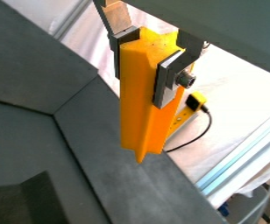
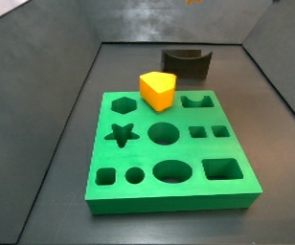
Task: Pick up the star object. Move up. Place the star object on the fixture. Regrasp the star object. Move to above the board. Insert the star object.
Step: Move to above the board.
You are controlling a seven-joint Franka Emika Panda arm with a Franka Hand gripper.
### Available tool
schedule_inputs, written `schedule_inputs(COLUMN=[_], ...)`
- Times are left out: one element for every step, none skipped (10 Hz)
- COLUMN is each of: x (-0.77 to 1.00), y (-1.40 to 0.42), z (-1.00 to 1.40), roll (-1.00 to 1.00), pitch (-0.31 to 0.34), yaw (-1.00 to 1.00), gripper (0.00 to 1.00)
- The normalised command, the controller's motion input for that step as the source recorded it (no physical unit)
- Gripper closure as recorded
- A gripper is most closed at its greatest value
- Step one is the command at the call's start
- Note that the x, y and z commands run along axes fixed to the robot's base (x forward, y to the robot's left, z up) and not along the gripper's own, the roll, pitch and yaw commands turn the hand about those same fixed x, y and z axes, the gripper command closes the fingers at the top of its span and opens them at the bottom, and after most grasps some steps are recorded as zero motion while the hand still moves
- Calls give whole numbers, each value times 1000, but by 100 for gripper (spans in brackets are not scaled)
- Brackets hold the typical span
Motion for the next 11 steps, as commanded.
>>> schedule_inputs(x=[-60, -48, -584, -579, -626, -627, -629, -633, -654, -671, -662], y=[75, 45, -1000, -1000, -1000, -1000, -1000, -1000, -1000, -1000, -919], z=[492, 196, 221, 224, 245, 236, 241, 242, 245, 248, 236], roll=[-53, -64, -1000, -1000, -1000, -1000, -1000, -1000, -1000, -1000, -1000], pitch=[-7, 56, 81, 91, 93, 96, 116, 127, 134, 136, 137], yaw=[-249, -214, -206, -195, -190, -188, -182, -176, -165, -160, -146], gripper=[100, 100, 100, 100, 100, 100, 100, 100, 100, 100, 100])
